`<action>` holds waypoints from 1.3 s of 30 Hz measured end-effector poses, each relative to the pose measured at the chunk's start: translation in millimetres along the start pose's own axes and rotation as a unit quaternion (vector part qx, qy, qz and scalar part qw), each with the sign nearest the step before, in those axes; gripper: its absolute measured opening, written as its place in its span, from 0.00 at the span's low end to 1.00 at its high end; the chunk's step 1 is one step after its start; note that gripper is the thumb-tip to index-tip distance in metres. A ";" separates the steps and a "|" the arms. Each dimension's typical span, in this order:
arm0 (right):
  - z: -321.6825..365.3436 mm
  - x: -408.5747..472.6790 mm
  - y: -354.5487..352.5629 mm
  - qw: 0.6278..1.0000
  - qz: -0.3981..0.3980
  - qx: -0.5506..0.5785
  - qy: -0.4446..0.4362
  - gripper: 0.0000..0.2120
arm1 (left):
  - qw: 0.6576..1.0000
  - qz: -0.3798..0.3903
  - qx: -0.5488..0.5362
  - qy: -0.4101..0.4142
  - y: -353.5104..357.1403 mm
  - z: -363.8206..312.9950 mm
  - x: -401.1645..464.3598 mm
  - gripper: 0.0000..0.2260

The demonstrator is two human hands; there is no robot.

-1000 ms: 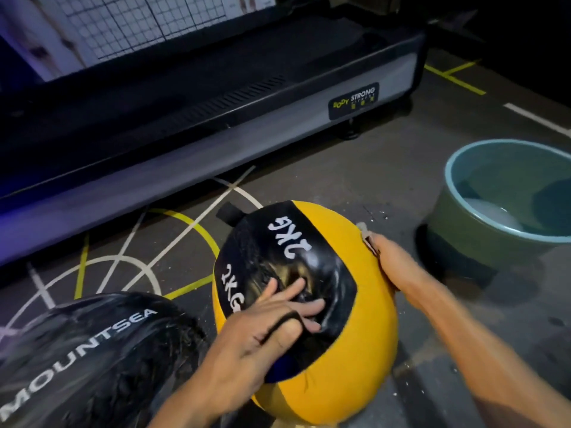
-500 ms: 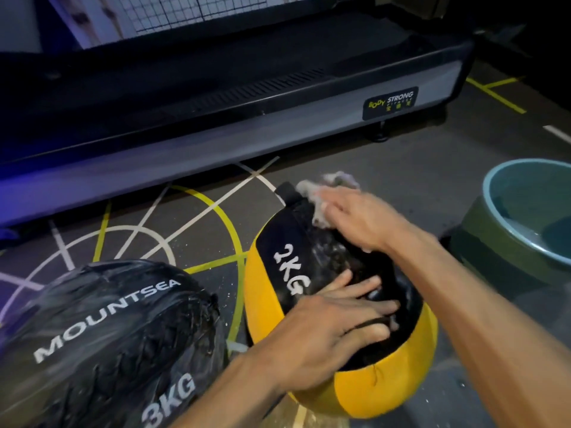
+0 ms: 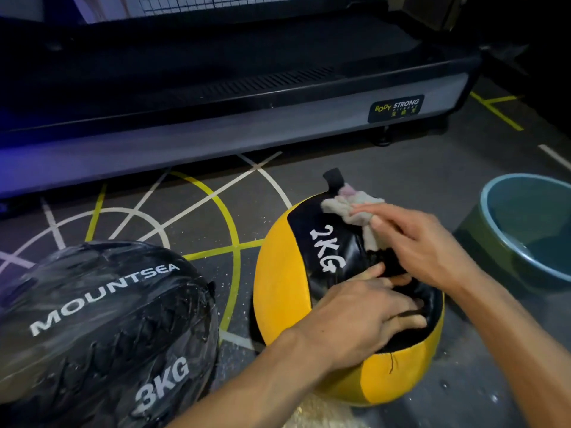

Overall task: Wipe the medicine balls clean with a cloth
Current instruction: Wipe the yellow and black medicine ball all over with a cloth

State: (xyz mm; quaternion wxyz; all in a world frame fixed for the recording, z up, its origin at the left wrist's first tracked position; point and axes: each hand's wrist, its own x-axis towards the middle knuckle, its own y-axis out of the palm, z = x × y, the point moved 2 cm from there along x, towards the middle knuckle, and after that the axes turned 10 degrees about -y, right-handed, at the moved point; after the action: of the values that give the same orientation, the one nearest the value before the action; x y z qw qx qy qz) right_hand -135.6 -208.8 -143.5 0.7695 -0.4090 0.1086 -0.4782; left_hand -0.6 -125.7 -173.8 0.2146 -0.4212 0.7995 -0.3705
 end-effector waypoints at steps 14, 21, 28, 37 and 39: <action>-24.9 -106.3 3.5 0.860 -0.407 0.215 0.222 0.11 | 0.997 -0.039 -0.046 -0.058 -76.9 -15.7 122.5 0.18; -42.0 -89.2 12.2 0.919 -0.313 0.099 0.218 0.20 | 0.947 0.114 0.075 -0.290 -144.6 112.0 105.9 0.25; -32.0 -48.1 13.9 0.972 -0.173 -0.094 0.130 0.24 | 0.949 0.017 -0.152 -0.276 -121.3 137.2 88.7 0.14; 22.9 3.8 76.3 0.938 0.129 -0.295 -0.127 0.23 | 0.971 -0.037 -0.062 -0.227 -90.2 158.4 65.0 0.09; 9.4 0.9 50.8 0.946 0.082 -0.308 -0.065 0.23 | 0.970 -0.056 -0.074 -0.225 -87.1 154.9 62.6 0.14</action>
State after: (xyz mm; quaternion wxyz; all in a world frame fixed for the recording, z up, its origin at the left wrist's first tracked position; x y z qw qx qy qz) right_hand -97.0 -194.1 -174.5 0.6482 -0.6458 0.2338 -0.3289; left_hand 111.1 -273.9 -206.5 0.3363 -0.5529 0.7307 -0.2173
